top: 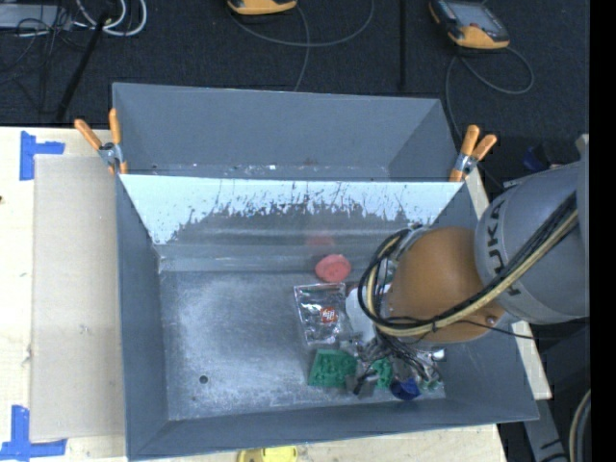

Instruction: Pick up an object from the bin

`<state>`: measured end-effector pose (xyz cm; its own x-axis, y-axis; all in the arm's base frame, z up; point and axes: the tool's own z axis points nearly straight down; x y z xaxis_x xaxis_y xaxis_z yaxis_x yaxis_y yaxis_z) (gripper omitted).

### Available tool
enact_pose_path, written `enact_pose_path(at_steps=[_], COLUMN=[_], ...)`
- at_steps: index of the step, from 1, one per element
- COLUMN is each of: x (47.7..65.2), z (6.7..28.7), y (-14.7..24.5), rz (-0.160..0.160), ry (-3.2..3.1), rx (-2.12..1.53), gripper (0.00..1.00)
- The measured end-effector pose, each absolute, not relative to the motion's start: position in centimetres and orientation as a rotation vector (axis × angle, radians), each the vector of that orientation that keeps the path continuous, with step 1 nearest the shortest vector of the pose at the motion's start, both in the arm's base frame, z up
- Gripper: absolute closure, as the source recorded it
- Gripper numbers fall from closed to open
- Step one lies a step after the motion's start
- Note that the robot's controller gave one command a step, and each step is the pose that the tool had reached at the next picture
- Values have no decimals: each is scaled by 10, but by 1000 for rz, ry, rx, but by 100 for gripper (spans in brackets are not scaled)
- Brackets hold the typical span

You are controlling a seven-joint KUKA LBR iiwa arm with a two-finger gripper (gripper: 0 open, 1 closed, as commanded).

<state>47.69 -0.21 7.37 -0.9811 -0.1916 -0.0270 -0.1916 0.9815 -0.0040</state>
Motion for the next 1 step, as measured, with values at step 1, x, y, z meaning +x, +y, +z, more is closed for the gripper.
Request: enact_pose_path(at_steps=[1], x=[477], z=[77], y=[-1], rz=[1], ry=[3127], rx=[-310], gripper=[100])
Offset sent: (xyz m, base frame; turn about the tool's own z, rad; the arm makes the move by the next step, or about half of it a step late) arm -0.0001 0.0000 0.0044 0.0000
